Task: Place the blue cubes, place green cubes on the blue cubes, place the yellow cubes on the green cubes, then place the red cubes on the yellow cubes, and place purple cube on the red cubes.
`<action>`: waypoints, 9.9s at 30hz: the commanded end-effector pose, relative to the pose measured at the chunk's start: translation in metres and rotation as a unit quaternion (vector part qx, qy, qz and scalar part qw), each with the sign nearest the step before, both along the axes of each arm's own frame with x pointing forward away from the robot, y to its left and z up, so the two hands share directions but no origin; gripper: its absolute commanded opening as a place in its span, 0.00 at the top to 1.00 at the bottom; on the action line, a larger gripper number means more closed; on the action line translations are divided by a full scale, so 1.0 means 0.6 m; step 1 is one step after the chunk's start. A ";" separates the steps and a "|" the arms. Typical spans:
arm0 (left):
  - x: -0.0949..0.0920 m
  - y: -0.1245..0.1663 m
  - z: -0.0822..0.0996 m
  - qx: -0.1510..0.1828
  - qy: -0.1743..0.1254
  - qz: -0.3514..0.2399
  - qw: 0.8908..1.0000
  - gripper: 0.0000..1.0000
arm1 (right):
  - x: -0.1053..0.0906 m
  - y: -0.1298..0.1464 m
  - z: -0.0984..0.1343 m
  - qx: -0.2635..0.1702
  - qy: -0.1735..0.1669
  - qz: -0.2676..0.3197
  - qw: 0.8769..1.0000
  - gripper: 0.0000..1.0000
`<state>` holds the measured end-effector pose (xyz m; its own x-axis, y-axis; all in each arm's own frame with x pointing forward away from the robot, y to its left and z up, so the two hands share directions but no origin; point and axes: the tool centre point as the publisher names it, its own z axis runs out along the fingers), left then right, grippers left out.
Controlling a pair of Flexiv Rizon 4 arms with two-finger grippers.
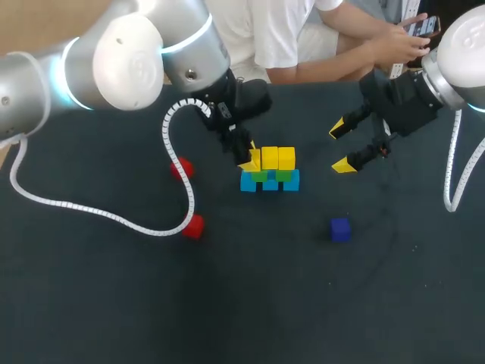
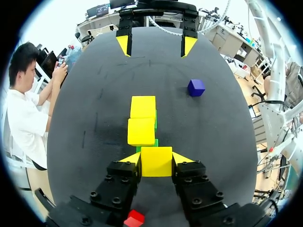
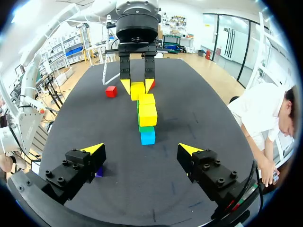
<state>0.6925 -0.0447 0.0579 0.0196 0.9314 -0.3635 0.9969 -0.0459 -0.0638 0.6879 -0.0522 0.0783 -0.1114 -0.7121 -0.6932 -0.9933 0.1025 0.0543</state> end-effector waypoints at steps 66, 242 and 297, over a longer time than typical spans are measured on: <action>0.022 -0.005 -0.015 0.003 0.012 -0.002 1.000 1.00 | -0.001 0.000 0.000 0.001 -0.001 0.000 1.000 0.00; -0.226 0.169 0.009 0.030 0.095 -0.006 0.995 0.00 | -0.001 0.000 0.000 0.001 -0.001 0.000 1.000 0.00; -0.214 0.177 0.000 -0.032 0.103 0.055 0.993 0.00 | -0.001 0.000 0.000 0.001 -0.001 0.000 1.000 0.00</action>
